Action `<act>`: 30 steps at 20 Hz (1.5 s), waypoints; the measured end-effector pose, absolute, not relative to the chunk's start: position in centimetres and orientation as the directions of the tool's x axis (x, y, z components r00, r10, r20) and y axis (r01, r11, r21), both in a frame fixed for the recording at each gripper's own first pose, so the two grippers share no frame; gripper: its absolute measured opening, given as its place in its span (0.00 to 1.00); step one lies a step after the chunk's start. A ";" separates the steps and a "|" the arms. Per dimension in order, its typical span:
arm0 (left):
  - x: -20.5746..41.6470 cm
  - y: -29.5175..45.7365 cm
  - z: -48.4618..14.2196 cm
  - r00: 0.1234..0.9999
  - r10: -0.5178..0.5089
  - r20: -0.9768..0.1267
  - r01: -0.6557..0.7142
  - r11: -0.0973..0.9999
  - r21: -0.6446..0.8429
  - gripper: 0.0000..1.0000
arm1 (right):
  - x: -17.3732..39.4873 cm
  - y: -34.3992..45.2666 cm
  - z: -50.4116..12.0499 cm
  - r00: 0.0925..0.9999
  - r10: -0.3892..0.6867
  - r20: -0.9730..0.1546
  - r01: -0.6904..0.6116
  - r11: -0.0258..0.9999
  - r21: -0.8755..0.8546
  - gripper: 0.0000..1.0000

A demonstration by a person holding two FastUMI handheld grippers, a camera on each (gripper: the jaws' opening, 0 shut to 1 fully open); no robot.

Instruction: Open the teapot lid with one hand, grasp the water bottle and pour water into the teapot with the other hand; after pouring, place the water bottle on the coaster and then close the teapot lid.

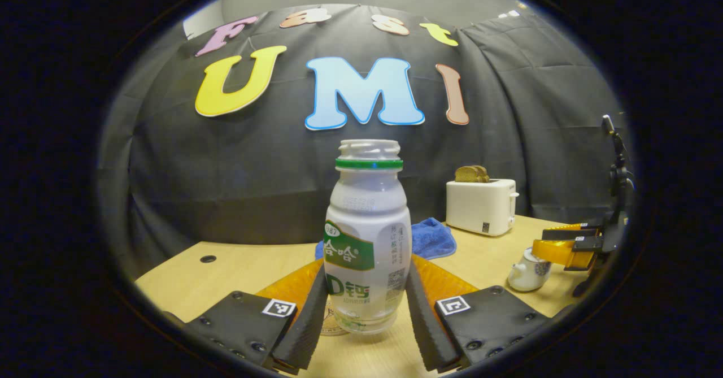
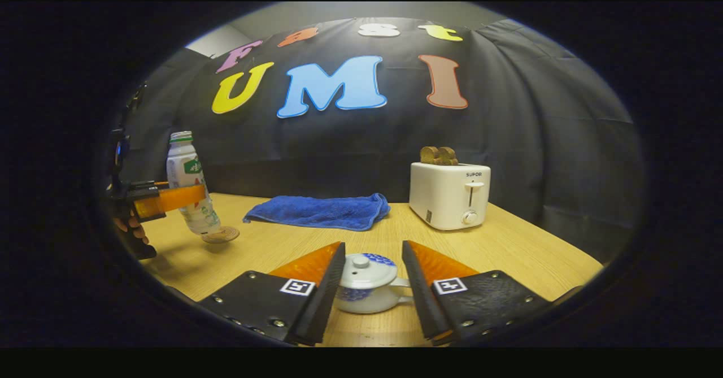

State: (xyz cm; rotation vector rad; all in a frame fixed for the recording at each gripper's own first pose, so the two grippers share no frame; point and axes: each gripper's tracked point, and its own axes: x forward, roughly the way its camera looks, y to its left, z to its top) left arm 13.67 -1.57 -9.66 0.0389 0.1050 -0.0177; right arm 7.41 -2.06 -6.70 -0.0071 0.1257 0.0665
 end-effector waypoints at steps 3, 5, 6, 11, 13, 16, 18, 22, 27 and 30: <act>13.9 -1.0 -9.4 0.994 -0.004 -0.108 0.007 0.999 0.032 0.76 | 7.0 -2.3 -5.3 0.996 0.049 -0.074 -0.047 0.999 0.017 0.73; 14.3 0.6 -9.1 0.993 0.017 -0.113 -0.015 1.000 0.015 0.81 | 6.8 -2.5 -4.4 0.999 0.035 -0.036 -0.035 0.999 0.005 0.72; 14.7 1.4 -8.9 0.994 0.029 -0.109 -0.029 1.000 0.006 0.81 | 6.8 -2.6 -4.3 0.999 0.028 -0.028 -0.028 1.000 -0.006 0.73; 16.8 3.9 -10.1 0.987 0.041 -0.157 -0.045 0.999 -0.027 0.76 | 6.7 -1.9 -4.6 0.998 0.049 -0.039 -0.049 0.999 -0.016 0.83; 17.8 4.5 -11.3 0.982 0.028 -0.187 -0.039 0.998 -0.056 0.82 | 6.7 -1.9 -4.3 0.998 0.049 -0.032 -0.050 0.999 -0.016 0.83; 18.5 5.1 -13.3 0.973 0.029 -0.230 -0.049 0.995 -0.084 0.82 | 6.8 -2.4 -4.1 0.999 0.037 -0.020 -0.037 0.999 -0.008 0.82; 18.7 5.6 -14.3 0.967 0.044 -0.252 -0.059 0.997 -0.054 0.82 | 6.7 -2.5 -4.0 0.999 0.036 -0.018 -0.036 0.999 0.000 0.82; 18.8 5.4 -15.8 0.957 0.045 -0.287 -0.061 0.997 -0.046 0.82 | 6.7 -2.4 -4.0 0.999 0.040 -0.019 -0.040 0.999 -0.010 0.82; 18.8 5.2 -15.5 0.964 0.049 -0.262 -0.054 0.998 -0.013 0.79 | 6.7 -2.5 -4.1 0.999 0.040 -0.023 -0.040 0.999 -0.008 0.83; 18.6 5.0 -15.8 0.965 0.051 -0.257 -0.049 0.999 0.013 0.83 | 6.8 -2.4 -4.2 0.999 0.043 -0.026 -0.044 0.999 -0.011 0.82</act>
